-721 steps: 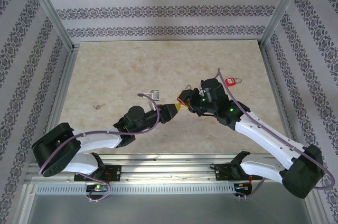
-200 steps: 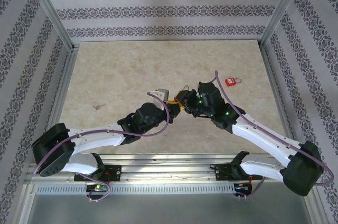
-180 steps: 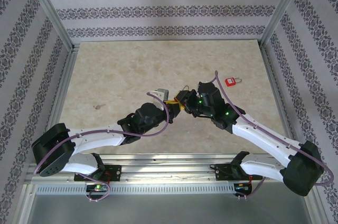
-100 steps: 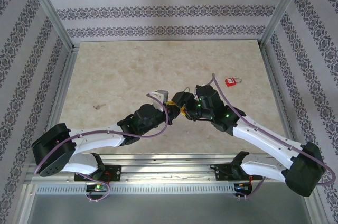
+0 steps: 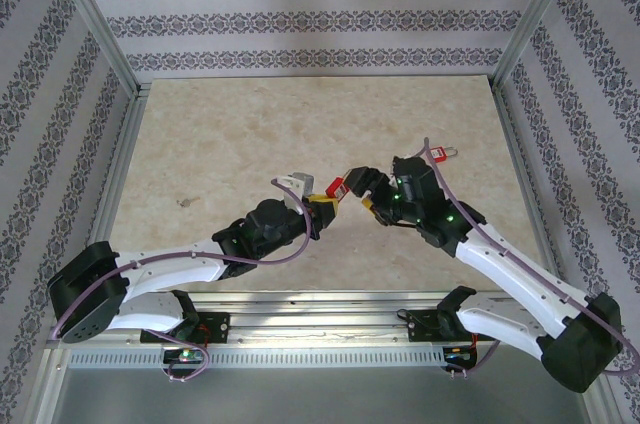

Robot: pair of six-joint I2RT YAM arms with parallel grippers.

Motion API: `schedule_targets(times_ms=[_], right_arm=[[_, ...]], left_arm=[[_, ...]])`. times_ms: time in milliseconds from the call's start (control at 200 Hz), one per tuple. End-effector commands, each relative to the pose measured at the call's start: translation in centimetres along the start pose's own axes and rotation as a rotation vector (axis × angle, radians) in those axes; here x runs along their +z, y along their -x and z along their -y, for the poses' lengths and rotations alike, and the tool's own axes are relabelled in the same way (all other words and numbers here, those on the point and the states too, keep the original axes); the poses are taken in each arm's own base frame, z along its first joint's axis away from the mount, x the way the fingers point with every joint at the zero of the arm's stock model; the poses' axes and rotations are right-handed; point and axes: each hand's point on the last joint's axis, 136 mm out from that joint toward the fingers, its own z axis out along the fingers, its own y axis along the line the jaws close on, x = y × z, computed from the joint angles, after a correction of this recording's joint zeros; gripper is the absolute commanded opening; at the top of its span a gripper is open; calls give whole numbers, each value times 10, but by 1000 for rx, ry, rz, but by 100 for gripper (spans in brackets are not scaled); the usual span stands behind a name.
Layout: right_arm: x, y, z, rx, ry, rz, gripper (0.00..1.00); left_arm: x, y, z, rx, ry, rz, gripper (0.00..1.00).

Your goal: Unlock with the key

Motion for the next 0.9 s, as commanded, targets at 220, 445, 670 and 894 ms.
schedule_targets(times_ms=[220,445,670,894], right_arm=[[19,12,0,17,-17,2,72],[30,20,0,61,-5,29,71],[29,23,-7,74,25,37,71],[32,19,5,80,6,31,63]], left_arm=[[2,-5,-1,36,1,-18,10],[5,-10,2,48,-5,-35,10],[9,-16,-3,47,11,-46,10],[8,-13,-4,34,19,-28,10]])
